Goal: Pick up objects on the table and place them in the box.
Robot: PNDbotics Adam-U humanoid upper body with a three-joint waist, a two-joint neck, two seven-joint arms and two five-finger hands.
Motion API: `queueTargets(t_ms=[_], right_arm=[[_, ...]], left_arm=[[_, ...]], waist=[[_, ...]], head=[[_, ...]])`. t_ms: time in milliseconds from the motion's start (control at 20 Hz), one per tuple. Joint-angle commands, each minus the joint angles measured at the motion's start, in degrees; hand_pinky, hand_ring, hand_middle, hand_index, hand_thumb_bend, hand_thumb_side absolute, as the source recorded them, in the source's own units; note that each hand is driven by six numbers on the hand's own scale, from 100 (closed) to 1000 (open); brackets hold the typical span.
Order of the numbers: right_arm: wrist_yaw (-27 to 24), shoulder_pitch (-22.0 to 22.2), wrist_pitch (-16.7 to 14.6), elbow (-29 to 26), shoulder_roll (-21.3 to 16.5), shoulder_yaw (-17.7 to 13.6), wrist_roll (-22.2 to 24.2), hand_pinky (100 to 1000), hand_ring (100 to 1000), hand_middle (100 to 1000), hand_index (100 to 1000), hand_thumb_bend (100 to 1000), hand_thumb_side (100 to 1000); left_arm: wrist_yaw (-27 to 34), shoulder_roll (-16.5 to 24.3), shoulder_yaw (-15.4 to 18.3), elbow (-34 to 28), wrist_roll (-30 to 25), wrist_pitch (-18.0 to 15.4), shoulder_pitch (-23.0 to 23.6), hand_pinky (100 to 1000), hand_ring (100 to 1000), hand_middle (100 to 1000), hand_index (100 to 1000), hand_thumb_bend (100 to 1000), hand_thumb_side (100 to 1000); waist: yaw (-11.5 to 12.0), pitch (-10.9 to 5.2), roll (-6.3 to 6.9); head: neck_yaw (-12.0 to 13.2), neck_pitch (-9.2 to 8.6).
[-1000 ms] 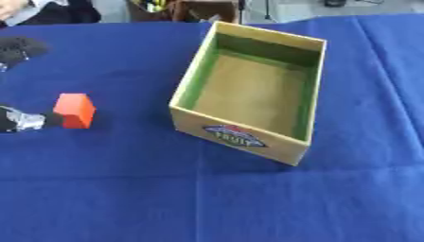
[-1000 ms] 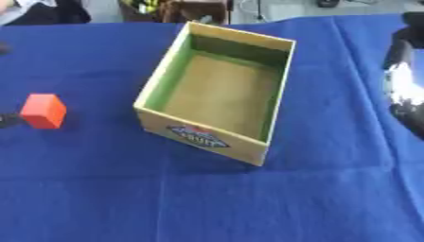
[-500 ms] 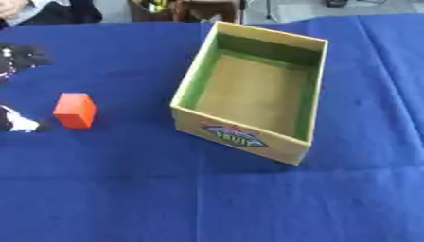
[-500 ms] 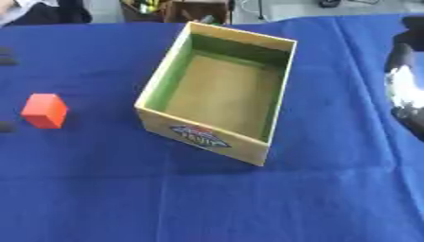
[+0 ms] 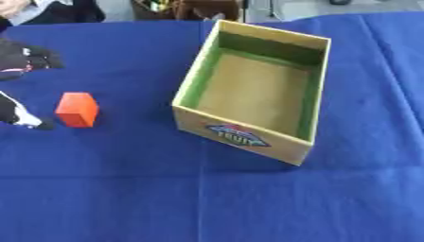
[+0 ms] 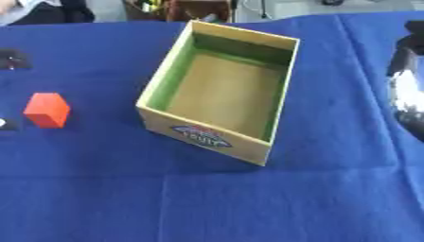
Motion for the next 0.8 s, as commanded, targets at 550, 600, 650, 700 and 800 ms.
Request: queueTargets(t_ms=[550, 600, 650, 700, 800], right_arm=[[0.21, -0.39, 0.10, -0.85, -0.18, -0.14, 0.35, 731, 665, 609, 797, 100, 592], [0.22, -0.39, 0.12, -0.85, -0.12, -0.15, 0.36, 731, 665, 609, 797, 100, 592], [0.22, -0.40, 0.13, -0.85, -0.08, -0.16, 0.38, 731, 665, 609, 797, 100, 592], [0.22, -0.42, 0.13, -0.85, -0.04, -0.16, 0.40, 732, 665, 609, 797, 100, 592], [0.21, -0.44, 0.14, -0.85, 0.03, -0.20, 0.40, 732, 665, 609, 797, 100, 592]], left_arm=[[2.44, -2.84, 0.02, 4.22, -9.00, 0.93, -4.48, 801, 867, 846, 995, 603, 702], [2.57, -3.16, 0.11, 4.73, -8.90, 1.12, -4.62, 794, 862, 838, 993, 598, 704], [2.68, -3.38, 0.15, 5.12, -8.81, 1.23, -4.72, 790, 859, 833, 991, 597, 703], [2.91, -3.62, 0.14, 5.49, -8.76, 1.28, -4.72, 782, 852, 821, 987, 593, 704], [3.56, -4.03, 0.09, 6.24, -8.83, 1.42, -4.64, 767, 836, 794, 979, 585, 704]], waist=[[-0.73, -0.51, 0.16], [-0.77, -0.44, 0.17], [-0.80, -0.40, 0.19], [-0.84, -0.34, 0.19], [-0.89, -0.25, 0.17]], head=[[0.53, -0.64], [0.58, -0.69], [0.61, -0.71], [0.64, -0.75], [0.67, -0.80]])
